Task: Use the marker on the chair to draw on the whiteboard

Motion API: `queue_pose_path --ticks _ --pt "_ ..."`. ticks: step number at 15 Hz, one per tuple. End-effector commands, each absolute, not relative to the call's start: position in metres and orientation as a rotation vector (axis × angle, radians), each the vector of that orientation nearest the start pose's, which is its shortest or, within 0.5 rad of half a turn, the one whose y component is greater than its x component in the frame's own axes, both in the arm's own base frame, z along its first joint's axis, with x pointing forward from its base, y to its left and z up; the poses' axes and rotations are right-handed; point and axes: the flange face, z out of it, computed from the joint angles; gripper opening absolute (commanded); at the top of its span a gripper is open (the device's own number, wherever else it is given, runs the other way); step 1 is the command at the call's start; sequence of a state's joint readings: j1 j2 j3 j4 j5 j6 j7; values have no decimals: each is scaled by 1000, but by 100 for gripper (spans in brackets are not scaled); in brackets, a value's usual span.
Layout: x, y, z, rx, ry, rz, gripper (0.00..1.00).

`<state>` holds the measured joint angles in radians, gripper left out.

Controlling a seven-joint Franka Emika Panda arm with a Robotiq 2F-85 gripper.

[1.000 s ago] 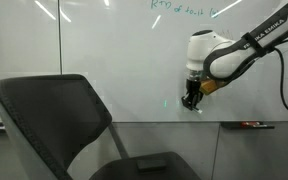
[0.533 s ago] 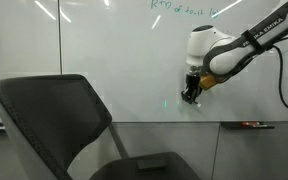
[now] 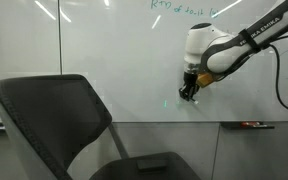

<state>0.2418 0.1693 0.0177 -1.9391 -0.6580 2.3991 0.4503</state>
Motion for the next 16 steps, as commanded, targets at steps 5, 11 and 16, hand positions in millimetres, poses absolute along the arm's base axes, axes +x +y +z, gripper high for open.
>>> queue_pose_path --ticks 5,11,16 --pt "619 163 449 -3399 -423 -892 6" --pt "622 166 469 -3395 -442 -974 6" --pt "624 172 487 -3387 -477 -1049 6"
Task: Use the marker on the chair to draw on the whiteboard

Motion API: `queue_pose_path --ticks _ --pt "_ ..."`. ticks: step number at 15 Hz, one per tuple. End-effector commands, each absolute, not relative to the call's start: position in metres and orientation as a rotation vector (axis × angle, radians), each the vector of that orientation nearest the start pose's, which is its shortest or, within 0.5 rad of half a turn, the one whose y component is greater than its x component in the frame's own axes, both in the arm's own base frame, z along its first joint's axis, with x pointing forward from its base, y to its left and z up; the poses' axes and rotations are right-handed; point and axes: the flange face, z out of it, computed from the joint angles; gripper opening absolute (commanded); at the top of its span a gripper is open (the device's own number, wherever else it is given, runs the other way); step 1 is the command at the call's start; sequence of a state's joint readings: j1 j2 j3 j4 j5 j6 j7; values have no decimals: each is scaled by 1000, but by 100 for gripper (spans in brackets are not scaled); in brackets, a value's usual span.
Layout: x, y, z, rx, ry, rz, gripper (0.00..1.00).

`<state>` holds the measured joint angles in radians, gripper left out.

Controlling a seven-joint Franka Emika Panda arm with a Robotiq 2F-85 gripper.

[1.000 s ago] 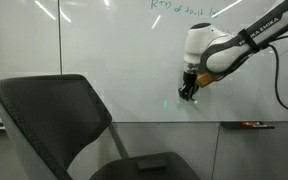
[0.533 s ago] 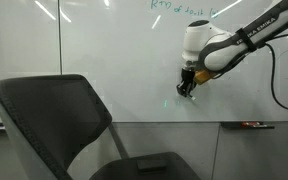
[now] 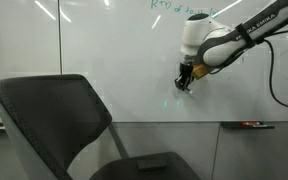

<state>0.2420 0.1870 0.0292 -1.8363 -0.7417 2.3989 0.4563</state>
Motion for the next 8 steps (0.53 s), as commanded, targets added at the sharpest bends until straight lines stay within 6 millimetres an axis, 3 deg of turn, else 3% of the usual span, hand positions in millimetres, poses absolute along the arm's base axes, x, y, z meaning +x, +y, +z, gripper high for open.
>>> queue_pose_path --ticks 1,5,8 --pt "624 173 490 -3385 -482 -1062 6" --pt "624 177 502 -3383 -513 -1107 6" --pt "620 175 490 -3392 -532 -1024 6"
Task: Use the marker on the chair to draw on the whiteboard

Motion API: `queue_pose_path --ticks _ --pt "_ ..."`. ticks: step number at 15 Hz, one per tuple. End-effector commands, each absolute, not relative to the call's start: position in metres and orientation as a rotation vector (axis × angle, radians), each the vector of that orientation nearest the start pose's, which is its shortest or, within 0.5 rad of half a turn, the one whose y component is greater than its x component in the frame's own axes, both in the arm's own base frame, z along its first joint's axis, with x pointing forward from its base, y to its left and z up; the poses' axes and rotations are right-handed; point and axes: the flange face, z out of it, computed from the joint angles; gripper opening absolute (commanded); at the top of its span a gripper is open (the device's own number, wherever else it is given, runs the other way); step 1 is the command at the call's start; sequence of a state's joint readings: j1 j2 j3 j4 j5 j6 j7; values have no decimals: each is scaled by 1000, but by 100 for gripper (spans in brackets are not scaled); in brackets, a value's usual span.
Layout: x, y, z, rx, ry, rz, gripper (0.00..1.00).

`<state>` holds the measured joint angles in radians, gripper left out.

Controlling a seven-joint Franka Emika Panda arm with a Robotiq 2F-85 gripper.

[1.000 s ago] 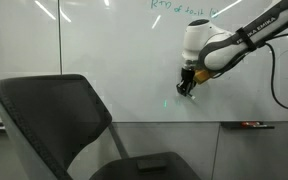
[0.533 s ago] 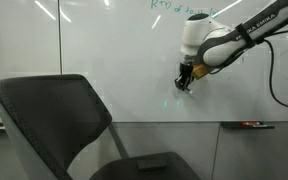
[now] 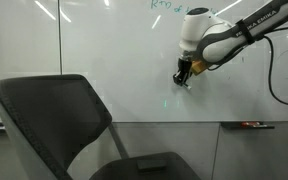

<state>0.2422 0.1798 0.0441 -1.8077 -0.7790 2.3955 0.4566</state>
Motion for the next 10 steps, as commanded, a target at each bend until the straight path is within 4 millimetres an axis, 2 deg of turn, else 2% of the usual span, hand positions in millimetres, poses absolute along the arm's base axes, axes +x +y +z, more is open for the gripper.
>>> queue_pose_path --ticks 1,6,10 --pt "617 173 483 -3409 -543 -982 6" --pt "613 163 454 -3517 -553 -789 6" --pt "621 151 453 -3564 -525 -780 6"
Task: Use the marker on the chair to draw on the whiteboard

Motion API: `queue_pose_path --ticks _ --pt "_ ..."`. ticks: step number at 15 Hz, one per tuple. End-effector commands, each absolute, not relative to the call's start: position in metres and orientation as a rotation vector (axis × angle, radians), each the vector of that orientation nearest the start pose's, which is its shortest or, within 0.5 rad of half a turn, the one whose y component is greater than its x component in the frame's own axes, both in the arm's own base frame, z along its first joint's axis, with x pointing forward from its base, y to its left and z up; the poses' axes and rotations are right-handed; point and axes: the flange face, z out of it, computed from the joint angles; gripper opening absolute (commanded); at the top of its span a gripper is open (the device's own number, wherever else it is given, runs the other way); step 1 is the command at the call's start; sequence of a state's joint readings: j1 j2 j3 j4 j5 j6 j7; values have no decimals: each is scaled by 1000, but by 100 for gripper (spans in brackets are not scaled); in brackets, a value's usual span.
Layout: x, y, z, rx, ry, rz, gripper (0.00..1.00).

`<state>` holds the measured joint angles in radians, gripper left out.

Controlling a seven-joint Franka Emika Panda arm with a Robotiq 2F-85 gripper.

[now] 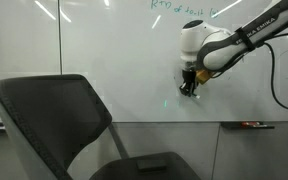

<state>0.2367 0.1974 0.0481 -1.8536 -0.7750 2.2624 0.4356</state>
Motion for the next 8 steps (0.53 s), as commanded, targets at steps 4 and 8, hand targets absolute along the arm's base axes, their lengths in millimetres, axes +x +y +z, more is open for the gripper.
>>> queue_pose_path --ticks 4,8 --pt "627 139 468 2501 341 577 6" --pt "627 134 485 2477 332 606 6"
